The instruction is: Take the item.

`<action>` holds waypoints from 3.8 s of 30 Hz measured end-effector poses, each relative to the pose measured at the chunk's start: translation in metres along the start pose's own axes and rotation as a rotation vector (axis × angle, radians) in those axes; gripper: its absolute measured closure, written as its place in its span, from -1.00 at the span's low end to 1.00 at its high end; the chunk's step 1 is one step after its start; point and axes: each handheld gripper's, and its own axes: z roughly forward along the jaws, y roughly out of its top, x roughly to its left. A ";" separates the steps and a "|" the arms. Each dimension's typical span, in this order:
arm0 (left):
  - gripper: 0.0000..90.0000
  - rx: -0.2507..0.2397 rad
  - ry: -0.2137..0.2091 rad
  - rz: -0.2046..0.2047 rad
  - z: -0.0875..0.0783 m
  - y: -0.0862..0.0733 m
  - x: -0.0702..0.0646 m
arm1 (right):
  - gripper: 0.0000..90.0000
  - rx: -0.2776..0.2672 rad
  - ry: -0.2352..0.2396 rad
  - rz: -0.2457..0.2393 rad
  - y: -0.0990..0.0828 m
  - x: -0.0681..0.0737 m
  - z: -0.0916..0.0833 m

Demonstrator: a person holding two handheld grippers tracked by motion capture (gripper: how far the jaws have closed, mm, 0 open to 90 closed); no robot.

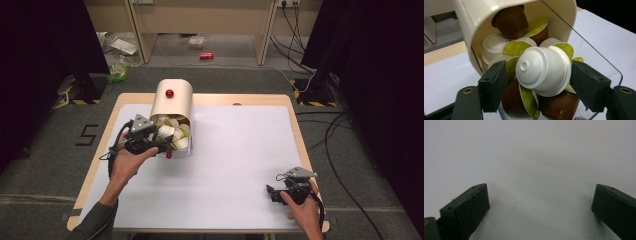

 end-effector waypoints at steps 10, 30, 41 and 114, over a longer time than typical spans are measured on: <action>-0.12 -0.001 0.017 0.047 0.005 -0.001 -0.005 | -0.96 0.001 0.000 0.001 0.000 0.000 0.000; -0.10 0.006 0.016 0.053 0.005 -0.001 -0.003 | -0.96 0.000 -0.001 -0.002 0.000 0.000 0.000; 0.02 -0.033 0.026 0.076 -0.002 -0.001 -0.003 | -0.96 0.000 -0.001 -0.002 0.000 0.000 0.000; 0.03 -0.099 0.079 0.012 -0.076 -0.007 0.038 | -0.96 0.001 -0.003 -0.001 0.000 0.000 0.000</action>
